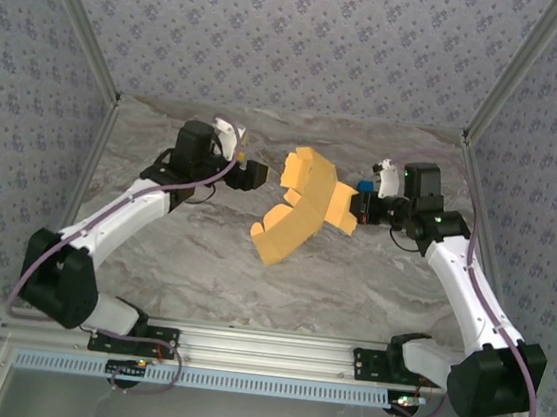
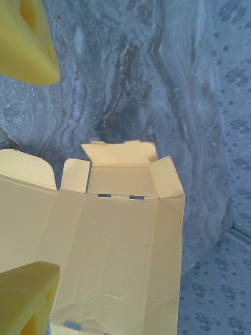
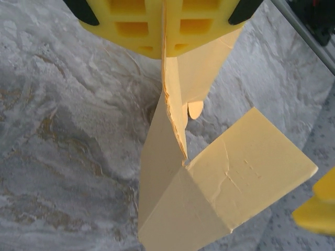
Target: Fold the paper box
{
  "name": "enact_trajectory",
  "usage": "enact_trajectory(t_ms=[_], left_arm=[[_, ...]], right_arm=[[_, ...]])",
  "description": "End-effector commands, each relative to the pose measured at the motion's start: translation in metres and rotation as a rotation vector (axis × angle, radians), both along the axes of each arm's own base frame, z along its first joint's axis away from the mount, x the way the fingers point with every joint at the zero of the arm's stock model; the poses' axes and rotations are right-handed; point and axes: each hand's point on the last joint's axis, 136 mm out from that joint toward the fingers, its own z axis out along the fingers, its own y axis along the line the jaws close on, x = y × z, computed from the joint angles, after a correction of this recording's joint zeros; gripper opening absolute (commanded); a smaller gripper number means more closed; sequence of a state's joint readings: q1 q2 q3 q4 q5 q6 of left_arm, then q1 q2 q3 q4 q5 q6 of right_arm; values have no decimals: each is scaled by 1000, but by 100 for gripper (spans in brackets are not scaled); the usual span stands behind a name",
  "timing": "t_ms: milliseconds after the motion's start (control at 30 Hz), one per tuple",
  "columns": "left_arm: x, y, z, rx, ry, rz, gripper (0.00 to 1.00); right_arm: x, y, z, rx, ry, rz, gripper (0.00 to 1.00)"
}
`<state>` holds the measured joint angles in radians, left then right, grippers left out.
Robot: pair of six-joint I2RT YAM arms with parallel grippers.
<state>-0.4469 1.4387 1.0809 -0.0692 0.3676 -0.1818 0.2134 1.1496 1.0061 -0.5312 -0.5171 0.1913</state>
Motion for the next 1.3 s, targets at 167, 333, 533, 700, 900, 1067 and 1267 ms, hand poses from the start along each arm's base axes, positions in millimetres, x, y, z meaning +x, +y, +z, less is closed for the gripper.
enact_trajectory(t_ms=[167,333,533,700,900,1067,1267], left_arm=[[30,-36,-34,-31,34,-132,85],[46,-51,-64,-59,66,-169,78],[61,-65,-82,-105,50,-199,66],[68,-71,-90,-143,39,-215,48],[71,-77,-86,-179,22,-238,24],[70,-71,-82,-147,14,-230,11],[53,-56,-64,-49,17,-215,0]], right_arm=[[-5,0,7,-30,-76,64,0],[-3,-1,7,-37,-78,60,0],[0,-1,6,-36,-74,55,0],[1,-2,6,-41,-75,50,0],[2,-3,6,-46,-78,37,0],[5,-8,7,-60,-89,5,0],[13,-24,8,-142,-112,-83,10]])
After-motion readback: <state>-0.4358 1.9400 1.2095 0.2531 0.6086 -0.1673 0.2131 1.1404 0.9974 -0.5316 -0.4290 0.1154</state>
